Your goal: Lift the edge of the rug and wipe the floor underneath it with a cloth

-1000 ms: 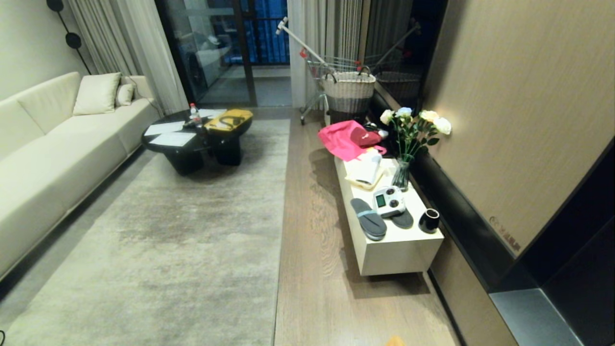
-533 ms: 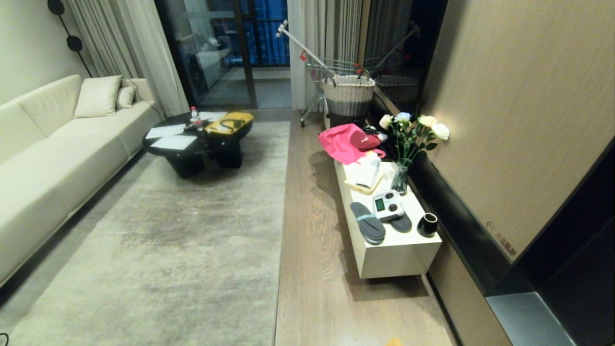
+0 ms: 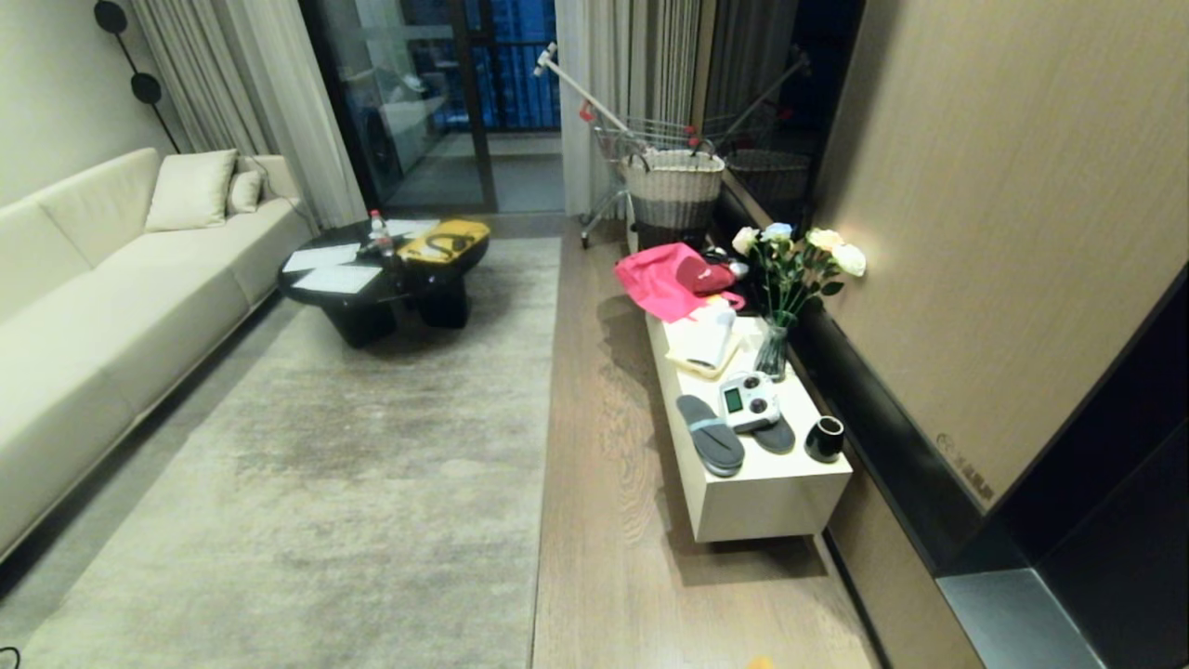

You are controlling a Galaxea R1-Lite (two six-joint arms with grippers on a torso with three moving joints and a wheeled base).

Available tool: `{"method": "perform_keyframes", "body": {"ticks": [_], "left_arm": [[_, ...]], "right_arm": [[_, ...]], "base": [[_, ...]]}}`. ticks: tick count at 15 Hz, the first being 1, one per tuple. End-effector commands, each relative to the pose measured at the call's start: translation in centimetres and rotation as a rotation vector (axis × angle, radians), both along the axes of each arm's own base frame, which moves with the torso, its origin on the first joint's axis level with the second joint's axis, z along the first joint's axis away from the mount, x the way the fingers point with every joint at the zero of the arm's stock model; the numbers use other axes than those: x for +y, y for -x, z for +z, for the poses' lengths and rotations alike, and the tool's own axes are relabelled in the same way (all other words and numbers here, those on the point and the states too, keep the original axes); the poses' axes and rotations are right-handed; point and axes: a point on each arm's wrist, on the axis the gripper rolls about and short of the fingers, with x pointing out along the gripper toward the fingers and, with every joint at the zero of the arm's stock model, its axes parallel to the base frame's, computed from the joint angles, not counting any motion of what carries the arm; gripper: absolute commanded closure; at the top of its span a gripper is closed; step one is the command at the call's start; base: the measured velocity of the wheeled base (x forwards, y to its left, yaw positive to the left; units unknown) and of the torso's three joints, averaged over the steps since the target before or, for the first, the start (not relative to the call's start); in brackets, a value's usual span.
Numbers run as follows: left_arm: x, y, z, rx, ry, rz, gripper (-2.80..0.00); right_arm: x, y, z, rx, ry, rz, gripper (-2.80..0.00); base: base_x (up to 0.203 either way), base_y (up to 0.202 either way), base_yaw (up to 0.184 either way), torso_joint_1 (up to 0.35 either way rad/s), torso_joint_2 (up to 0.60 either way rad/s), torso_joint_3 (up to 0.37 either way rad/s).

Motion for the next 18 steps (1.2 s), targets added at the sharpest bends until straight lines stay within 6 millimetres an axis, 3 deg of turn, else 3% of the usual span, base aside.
{"method": "perform_keyframes", "body": {"ticks": [1,18], "left_arm": [[0.0,-0.01,0.0,0.001,0.001,0.0,0.0],[0.0,-0.01,0.0,0.001,0.001,0.0,0.0]], "right_arm": [[0.0,-0.01,0.0,0.002,0.001,0.001,0.0],[0.0,-0.01,0.0,0.002,0.001,0.001,0.0]], "base": [[0.0,0.0,0.0,0.0,0.0,0.0],[0.0,0.0,0.0,0.0,0.0,0.0]]}}
